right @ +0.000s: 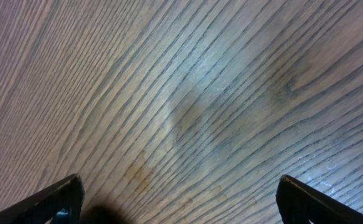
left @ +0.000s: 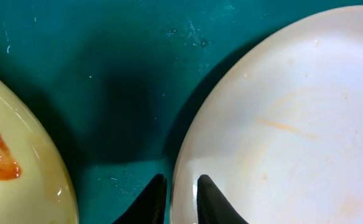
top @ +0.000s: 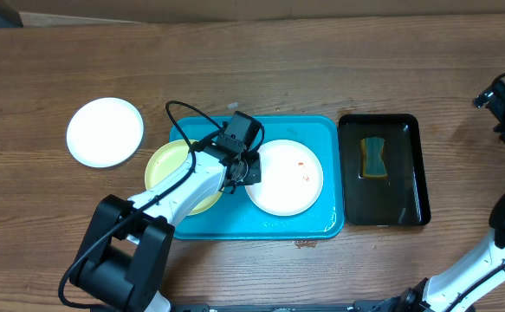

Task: Clean dirty plates on tray and stack at the side
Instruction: 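Move the right gripper over the sponge in the black tray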

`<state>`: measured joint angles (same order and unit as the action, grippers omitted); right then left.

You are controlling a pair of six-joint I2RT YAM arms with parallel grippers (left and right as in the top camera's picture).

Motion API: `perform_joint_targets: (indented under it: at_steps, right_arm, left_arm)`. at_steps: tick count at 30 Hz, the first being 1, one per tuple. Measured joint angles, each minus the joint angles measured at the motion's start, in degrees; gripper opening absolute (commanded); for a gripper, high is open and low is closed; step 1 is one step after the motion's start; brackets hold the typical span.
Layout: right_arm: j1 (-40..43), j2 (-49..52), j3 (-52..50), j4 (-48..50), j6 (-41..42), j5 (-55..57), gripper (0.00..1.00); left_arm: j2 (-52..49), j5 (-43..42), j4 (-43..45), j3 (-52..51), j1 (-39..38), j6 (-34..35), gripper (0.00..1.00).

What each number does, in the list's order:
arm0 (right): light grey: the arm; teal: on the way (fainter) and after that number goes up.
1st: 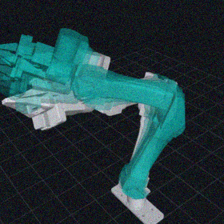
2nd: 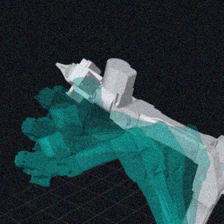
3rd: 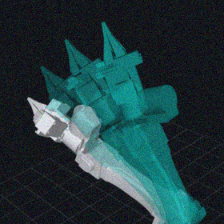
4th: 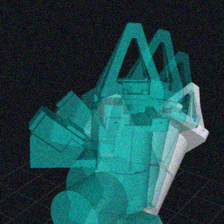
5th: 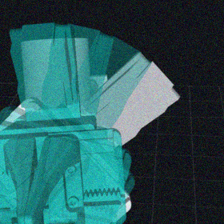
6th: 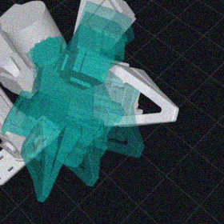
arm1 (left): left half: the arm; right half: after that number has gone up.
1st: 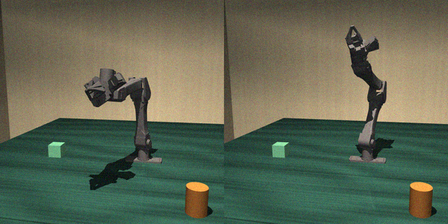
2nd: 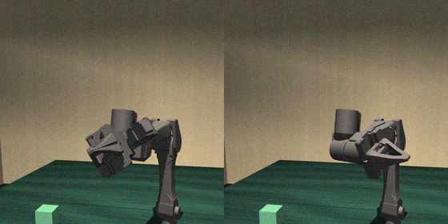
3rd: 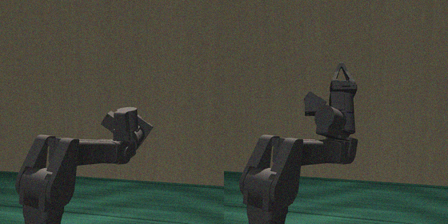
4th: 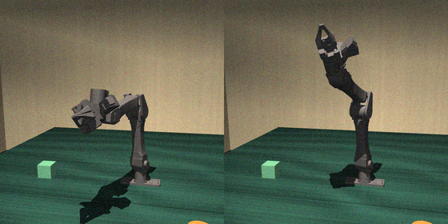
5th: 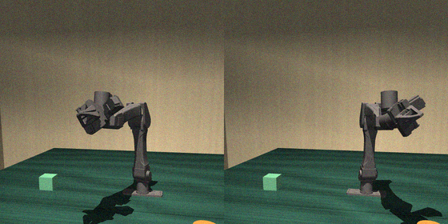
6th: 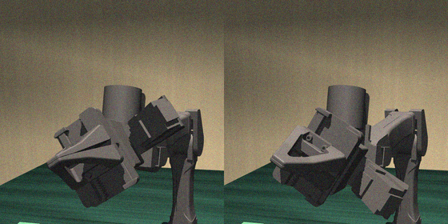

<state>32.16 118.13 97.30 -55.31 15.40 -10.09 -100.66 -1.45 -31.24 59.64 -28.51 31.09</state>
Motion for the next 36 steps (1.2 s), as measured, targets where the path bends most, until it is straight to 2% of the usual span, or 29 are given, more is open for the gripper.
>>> perform_joint_targets:
  at_steps: [11, 15, 18, 21, 28, 36]
  right_arm:
    - [0.0, 0.0, 0.0, 3.7, 0.2, -0.3, 1.00]
    - [0.0, 0.0, 0.1, 2.0, 0.9, -5.3, 1.00]
    - [0.0, 0.0, 0.1, -0.2, -1.8, -10.7, 0.80]
    - [-0.3, 0.0, 0.1, -1.4, -4.0, -14.7, 0.70]
    - [-5.8, -1.8, 0.1, -5.4, -7.1, -16.7, 0.70]
    - [-21.0, -16.3, 0.4, -16.3, -9.9, -9.5, 0.77]
  left_arm:
    - [-1.4, -0.3, 0.2, 0.0, 0.0, -1.3, 0.13]
    - [-1.4, -0.4, 0.2, 0.0, 0.0, -1.3, 0.10]
    - [-1.4, -0.4, 0.4, 0.0, 0.0, -1.3, 0.09]
    - [-1.4, -0.4, 0.5, 0.0, 0.0, -1.3, 0.06]
    - [-1.4, -0.7, 0.4, 0.0, 0.0, -1.5, 0.04]
    - [-1.4, -0.9, 0.3, 0.1, 0.1, -1.5, 0.04]
